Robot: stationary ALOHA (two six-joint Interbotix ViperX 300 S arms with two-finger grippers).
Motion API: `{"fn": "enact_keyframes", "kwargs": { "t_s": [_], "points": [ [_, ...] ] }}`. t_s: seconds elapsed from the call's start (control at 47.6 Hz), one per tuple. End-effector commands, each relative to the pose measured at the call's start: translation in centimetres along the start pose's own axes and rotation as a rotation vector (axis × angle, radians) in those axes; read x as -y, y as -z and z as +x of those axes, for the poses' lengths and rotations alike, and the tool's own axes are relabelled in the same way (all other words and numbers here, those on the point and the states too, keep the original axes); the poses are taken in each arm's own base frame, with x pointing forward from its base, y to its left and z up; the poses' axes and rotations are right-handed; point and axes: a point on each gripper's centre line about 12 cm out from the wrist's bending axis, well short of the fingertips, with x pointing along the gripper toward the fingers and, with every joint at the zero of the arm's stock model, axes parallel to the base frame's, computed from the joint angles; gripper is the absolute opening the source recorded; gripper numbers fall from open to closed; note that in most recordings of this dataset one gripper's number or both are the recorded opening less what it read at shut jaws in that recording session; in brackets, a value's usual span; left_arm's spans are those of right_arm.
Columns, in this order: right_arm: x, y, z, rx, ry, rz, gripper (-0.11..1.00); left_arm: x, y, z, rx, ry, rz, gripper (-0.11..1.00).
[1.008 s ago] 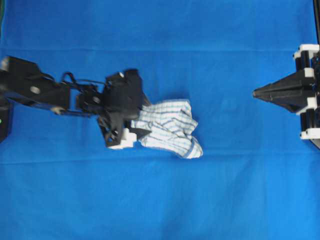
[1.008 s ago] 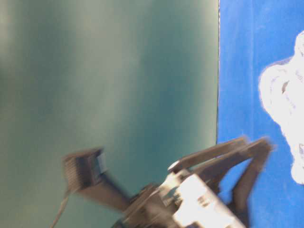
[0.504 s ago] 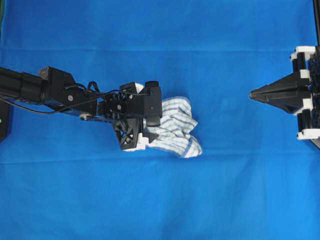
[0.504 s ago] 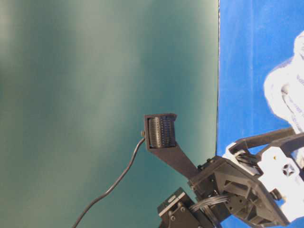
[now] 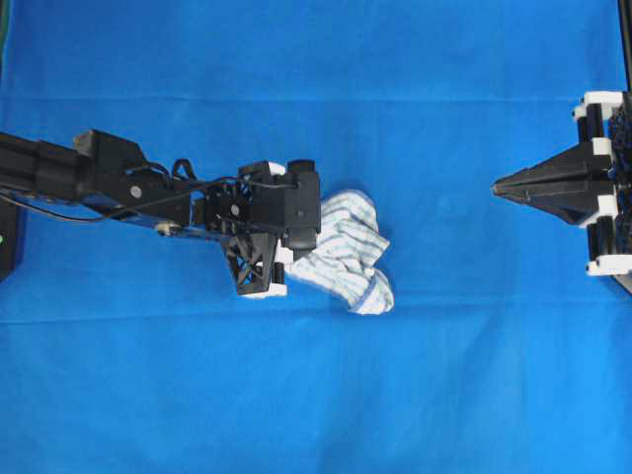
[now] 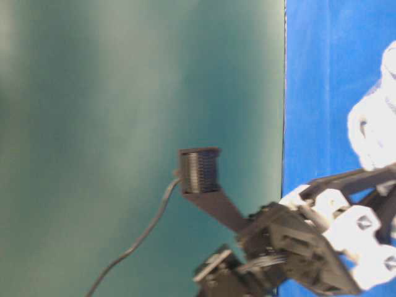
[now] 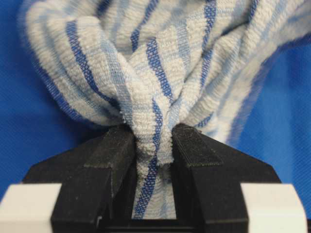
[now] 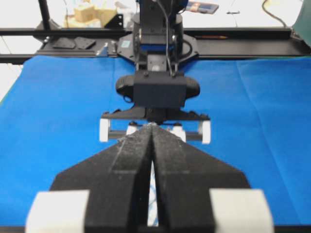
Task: Hand over the towel.
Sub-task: 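Lift the towel with the left gripper toward the table center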
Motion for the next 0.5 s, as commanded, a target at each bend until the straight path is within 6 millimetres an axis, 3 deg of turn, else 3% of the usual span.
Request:
{"fn": "enact_keyframes", "kwargs": {
  "t_s": [0.0,0.231,0.483],
  "points": [
    [0.0,-0.6,0.2,0.015,0.000,-0.002,0.00,-0.1,-3.6,-3.0,0.117,0.000,-0.005,0.13],
    [0.0,-0.7,0.2,0.020,0.000,0.000,0.00,0.0,-8.3,-9.8,0.324,0.005,-0.007,0.13],
    [0.0,-0.8,0.2,0.026,0.000,0.000,0.00,0.3,-9.6,-15.0,0.512,0.015,-0.005,0.13]
  ]
}}
